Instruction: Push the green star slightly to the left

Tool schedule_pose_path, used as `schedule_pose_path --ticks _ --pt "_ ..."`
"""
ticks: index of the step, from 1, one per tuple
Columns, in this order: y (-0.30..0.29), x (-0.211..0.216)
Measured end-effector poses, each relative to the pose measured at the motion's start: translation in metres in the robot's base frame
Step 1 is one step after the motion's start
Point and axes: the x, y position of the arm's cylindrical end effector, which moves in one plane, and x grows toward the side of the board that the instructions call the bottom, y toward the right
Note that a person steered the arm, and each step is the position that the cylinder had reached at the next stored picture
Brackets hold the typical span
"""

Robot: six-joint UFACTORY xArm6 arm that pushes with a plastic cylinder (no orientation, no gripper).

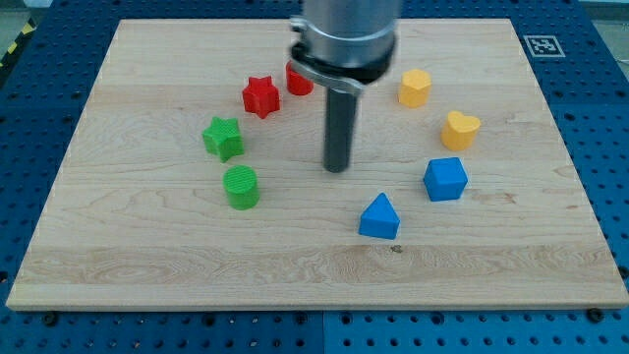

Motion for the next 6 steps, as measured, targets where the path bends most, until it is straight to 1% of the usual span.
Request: schedule_pose_path --ticks 1,3,6 --pt "-0.013 -0.012" --pt "-0.024 -0.012" --pt "-0.076 -0.012"
